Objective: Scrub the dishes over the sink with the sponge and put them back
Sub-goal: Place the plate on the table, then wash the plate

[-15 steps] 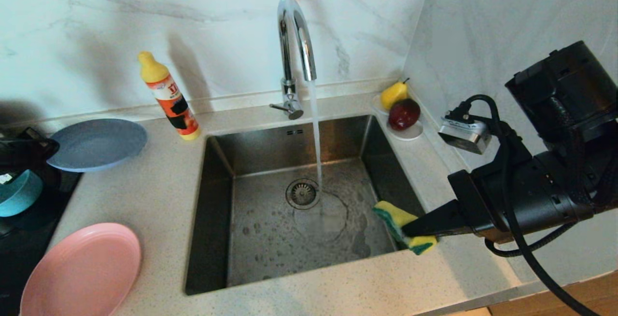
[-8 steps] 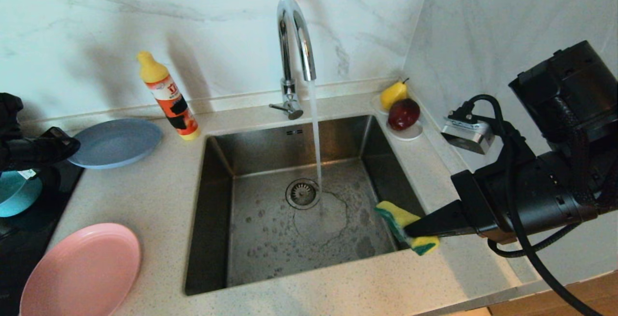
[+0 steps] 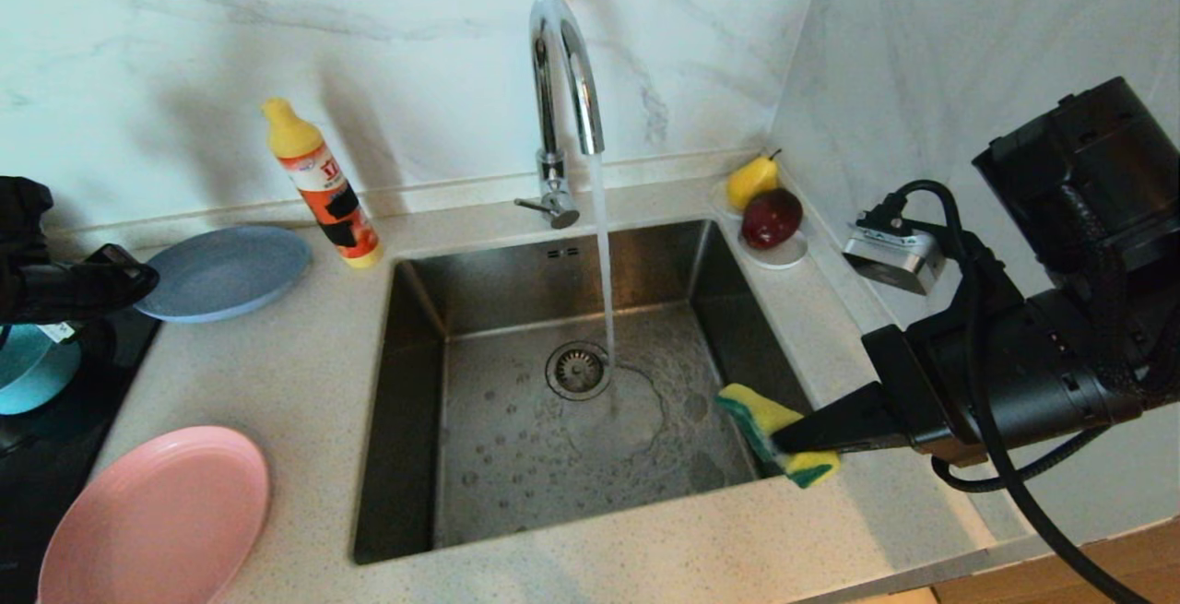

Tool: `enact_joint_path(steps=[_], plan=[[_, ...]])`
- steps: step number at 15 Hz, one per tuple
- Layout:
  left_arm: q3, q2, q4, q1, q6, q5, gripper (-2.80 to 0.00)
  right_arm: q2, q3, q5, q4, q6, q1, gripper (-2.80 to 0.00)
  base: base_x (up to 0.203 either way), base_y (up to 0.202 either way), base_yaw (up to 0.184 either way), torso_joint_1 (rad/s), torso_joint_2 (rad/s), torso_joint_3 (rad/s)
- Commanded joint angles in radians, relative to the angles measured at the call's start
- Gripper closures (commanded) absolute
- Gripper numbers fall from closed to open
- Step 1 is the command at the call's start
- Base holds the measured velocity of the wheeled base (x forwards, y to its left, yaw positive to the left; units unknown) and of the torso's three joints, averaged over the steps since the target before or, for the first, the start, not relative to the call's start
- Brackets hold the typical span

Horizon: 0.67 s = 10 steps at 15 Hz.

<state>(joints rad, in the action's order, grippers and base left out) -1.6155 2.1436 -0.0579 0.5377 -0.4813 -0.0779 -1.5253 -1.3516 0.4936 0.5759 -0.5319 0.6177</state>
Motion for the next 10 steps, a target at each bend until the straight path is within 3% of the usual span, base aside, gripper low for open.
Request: enact_joint_path(steps=[1,6,10], plan=[[0.003,0.001,0.001,-0.001,0.0,-0.002,-2.8,0.001,0.003,0.003,0.002,-0.003,0.001,0.0,0.0,0.0,0.0,0.0,0.0,0.0],[-0.012,-0.036,0.008,0.0,-0.002,-0.002,-2.8,-0.002,0.002,0.003,0.001,-0.003,0.001,0.0,0.0,0.0,0.0,0.0,0.0,0.0],[0.0,-0.164,0.063,0.001,0.0,-0.003,-2.8,0.002,0.0,0.003,0.002,-0.003,0.001,0.0,0.0,0.0,0.0,0.0,0.0,0.0]])
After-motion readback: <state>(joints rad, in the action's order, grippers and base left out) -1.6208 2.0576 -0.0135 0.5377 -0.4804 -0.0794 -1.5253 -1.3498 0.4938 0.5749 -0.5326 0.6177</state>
